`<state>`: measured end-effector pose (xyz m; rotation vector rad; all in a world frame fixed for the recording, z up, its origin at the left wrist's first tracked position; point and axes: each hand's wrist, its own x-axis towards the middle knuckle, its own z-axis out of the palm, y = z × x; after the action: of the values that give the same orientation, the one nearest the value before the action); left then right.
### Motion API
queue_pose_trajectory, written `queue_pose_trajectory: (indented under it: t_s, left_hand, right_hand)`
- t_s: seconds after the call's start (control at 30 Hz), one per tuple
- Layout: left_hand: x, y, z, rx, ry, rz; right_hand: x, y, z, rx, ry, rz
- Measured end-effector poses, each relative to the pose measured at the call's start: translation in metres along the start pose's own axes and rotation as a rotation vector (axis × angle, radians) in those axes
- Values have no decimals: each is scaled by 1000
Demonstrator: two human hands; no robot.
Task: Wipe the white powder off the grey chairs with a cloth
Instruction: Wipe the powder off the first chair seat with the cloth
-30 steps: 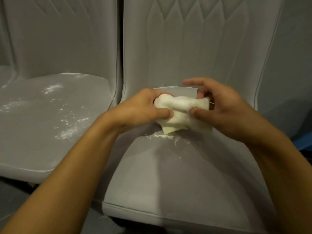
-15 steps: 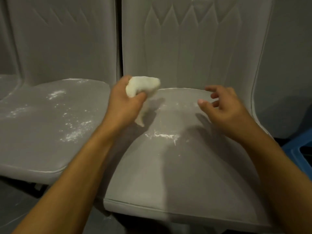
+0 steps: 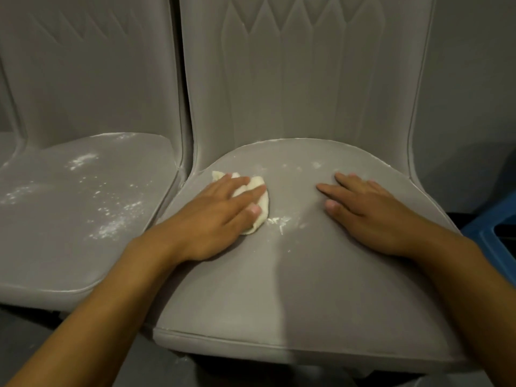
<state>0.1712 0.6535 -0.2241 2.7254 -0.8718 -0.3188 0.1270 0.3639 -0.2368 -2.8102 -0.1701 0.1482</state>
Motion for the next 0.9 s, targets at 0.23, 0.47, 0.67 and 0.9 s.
queue_pose_trajectory:
  t_s: [0.23,0.47,0.67,0.9]
  left_hand:
    - [6,5,3,8,132,112]
    - [7,25,14,-103,115,227]
    - [13,31,4,-104,237,333]
    - [14,15,10,-95,179,167]
  right_hand:
    - [1,0,-1,9,4,-5]
    - [3,-1,0,-23,-8,0]
    - [3,1,2,-6,0,-6]
    - [5,5,6,-35,29,-25]
